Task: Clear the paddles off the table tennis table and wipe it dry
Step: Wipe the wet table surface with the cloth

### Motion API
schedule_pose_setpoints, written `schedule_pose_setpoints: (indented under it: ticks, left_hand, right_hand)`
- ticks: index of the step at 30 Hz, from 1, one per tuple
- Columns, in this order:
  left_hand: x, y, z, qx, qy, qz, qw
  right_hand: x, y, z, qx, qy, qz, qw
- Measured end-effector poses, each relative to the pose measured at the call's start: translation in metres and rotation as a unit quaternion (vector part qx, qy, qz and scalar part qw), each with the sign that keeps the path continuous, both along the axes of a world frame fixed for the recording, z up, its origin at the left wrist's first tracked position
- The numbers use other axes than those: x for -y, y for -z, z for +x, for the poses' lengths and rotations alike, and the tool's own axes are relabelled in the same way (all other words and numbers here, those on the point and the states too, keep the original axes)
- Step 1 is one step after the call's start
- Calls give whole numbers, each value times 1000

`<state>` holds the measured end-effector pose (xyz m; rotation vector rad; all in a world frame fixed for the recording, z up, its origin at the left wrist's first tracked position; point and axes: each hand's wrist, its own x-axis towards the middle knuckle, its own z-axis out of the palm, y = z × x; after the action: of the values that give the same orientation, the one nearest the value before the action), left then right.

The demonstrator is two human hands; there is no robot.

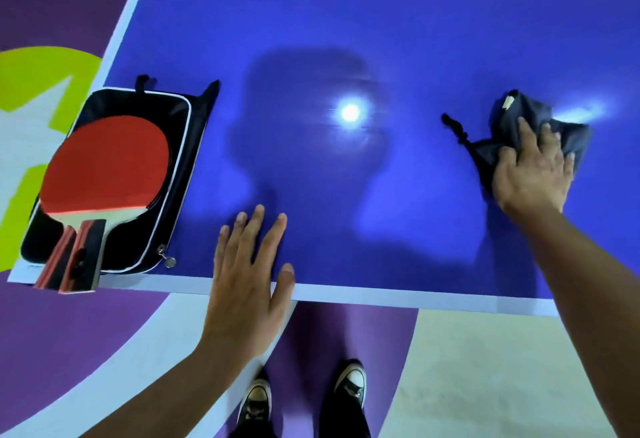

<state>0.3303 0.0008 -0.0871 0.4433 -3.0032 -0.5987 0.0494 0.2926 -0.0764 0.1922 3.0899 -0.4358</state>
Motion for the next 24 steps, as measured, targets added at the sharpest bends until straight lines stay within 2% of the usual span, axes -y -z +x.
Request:
schedule_pose_setpoints:
  ticks: [5,9,13,20,22,24]
  left_hand:
    - [28,-7,61,4,75,-36,996]
    - [56,-3,124,22,59,-28,998]
    - [73,-5,142,45,63,-7,997]
    - [57,-18,127,63,30,-27,997]
    - [46,-16,122,61,44,-37,997]
    - [32,-11,119,59,45,-35,997]
  right_hand:
    - [139,5,49,-22,-111,21,993]
    - [250,9,108,-32,-211,28,977]
    - [321,14,166,-36,-289,6,957]
    - [325,9,177,2,-312,-15,950]
    - [304,7,172,0,-322,-19,946]
    - [262,9,163,-14,-292,-17,956]
